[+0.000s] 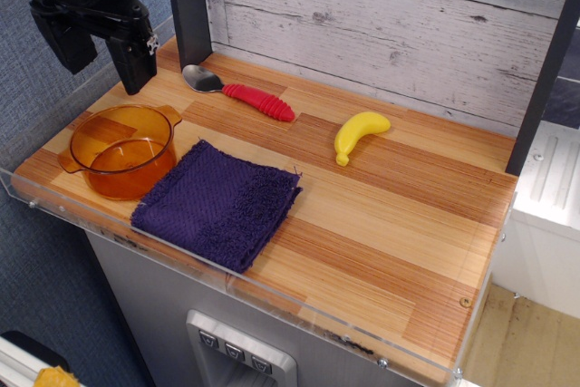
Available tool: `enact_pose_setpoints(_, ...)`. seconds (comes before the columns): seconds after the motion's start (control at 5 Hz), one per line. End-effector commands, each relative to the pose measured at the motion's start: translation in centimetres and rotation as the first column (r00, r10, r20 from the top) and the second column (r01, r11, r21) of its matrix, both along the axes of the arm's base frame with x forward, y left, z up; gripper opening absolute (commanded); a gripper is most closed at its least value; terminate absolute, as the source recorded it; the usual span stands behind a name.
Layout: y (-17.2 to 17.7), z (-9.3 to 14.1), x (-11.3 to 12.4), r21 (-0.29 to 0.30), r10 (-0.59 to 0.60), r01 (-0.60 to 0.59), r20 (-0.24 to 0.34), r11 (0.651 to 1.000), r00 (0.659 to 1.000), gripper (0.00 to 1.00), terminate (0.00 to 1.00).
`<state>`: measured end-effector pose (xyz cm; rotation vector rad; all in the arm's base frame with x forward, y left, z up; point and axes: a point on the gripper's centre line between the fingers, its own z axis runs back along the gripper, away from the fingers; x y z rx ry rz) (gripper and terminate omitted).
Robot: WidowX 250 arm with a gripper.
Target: Move banana to lower right corner
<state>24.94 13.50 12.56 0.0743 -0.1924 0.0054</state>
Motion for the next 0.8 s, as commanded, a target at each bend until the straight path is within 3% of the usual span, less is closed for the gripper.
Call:
enact_pose_setpoints(0.0, 0.0, 0.0, 0.0, 0.0, 0.0, 0.0, 0.0, 1.0, 1.0, 1.0, 0.0)
enact_pose_setpoints(0.2, -1.6, -0.2, 1.7, 0.005, -0.055, 0.055, -0.005, 0.998, 0.998, 1.0, 0.0)
enact_pose_setpoints(0.4, -3.6, -0.6, 3.2, 0.013, -0.089, 0.089, 0.032, 0.996, 0.996, 1.0, 0.0)
enact_pose_setpoints(0.6, -6.6, -1.7, 5.6, 0.018, -0.204, 0.204, 0.004, 0.979, 0.979, 1.0, 0.0)
